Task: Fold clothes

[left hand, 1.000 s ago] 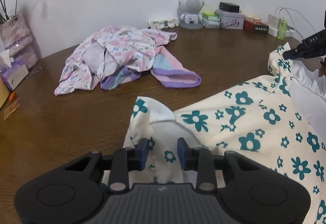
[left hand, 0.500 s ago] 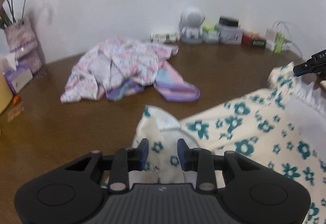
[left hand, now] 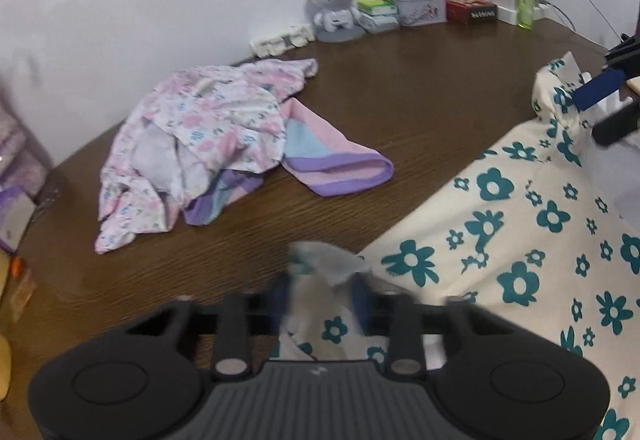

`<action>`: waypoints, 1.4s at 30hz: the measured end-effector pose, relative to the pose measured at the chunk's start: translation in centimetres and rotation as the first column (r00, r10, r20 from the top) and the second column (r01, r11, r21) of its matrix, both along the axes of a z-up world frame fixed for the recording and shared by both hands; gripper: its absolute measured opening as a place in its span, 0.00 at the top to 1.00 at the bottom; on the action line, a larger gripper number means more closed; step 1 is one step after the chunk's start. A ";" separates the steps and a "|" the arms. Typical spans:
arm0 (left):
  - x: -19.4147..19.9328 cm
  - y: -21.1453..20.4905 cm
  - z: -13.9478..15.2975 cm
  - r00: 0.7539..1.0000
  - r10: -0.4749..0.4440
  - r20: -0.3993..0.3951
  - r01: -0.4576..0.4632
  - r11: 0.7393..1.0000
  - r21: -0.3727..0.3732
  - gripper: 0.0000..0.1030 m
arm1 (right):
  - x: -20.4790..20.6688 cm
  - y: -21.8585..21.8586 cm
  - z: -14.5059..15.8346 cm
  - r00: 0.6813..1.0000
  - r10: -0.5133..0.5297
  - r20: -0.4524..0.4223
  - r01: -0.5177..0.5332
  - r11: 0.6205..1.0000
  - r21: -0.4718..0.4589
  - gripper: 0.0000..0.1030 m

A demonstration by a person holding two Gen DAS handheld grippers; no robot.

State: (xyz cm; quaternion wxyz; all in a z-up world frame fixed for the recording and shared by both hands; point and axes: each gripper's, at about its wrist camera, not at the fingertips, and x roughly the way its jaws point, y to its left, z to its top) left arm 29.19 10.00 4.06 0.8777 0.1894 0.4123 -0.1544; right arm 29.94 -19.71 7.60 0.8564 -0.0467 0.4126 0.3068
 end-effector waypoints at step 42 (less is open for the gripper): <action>-9.2 10.4 -0.4 0.976 0.212 -0.039 -0.215 0.969 -0.124 0.96 | -2.7 21.3 -2.9 0.913 0.399 -0.080 -0.404 0.913 -0.055 0.98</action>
